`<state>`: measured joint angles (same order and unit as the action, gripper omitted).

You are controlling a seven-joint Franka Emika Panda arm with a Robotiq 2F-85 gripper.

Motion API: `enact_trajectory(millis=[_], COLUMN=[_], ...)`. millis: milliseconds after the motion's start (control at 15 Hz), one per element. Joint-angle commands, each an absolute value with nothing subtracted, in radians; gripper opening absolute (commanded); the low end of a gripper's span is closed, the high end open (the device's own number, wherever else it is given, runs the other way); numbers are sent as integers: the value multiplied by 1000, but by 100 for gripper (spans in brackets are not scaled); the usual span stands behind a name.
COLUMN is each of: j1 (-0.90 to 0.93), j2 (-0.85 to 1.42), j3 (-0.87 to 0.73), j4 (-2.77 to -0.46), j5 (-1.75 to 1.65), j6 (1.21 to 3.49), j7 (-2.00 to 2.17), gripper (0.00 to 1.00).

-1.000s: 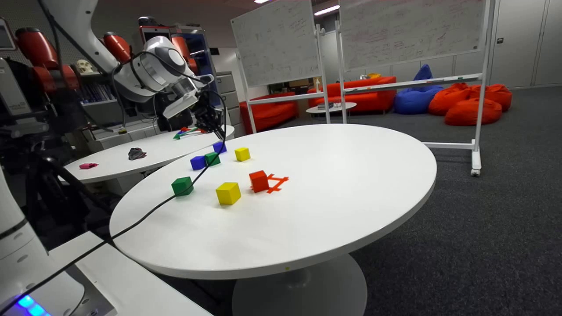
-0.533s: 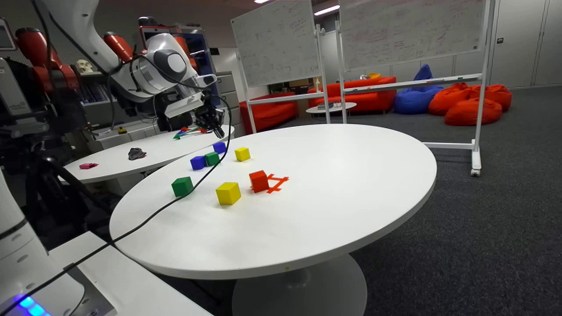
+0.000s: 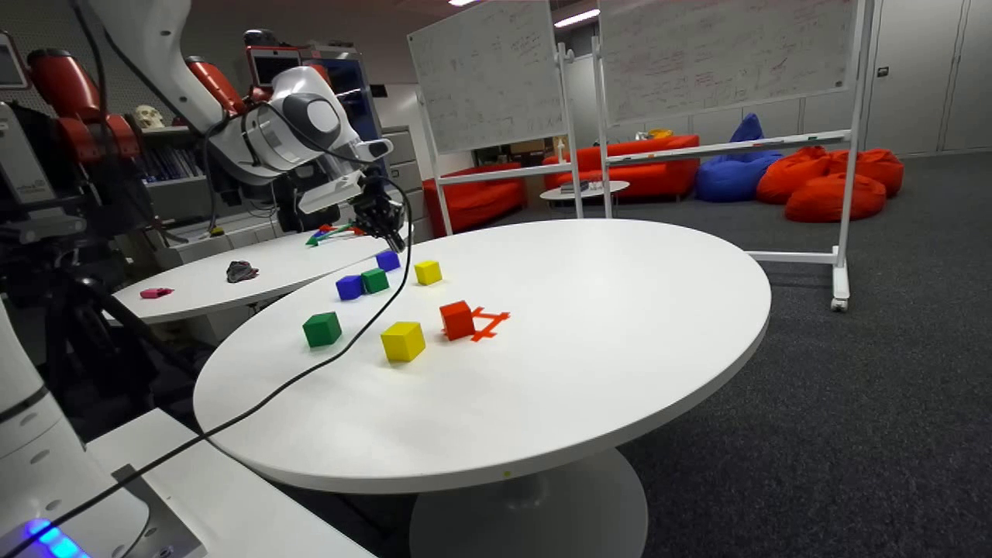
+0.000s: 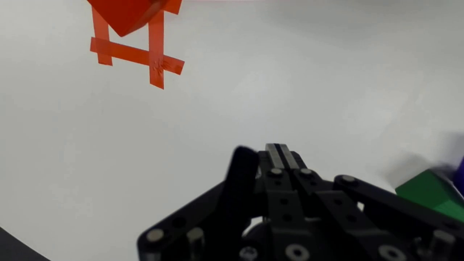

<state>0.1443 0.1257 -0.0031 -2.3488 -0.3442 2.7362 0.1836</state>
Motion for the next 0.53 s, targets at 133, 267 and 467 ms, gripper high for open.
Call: enact_trajectory(millis=[133,267,467], j1=[97,89,86], j2=[220,241,257], j3=[-65,-88,-119], j4=[-2298,-2294,-2292], j5=[-340,-333,-329], j6=[2693,2686,2675], j7=[250,265,293], gripper=[0,0,0])
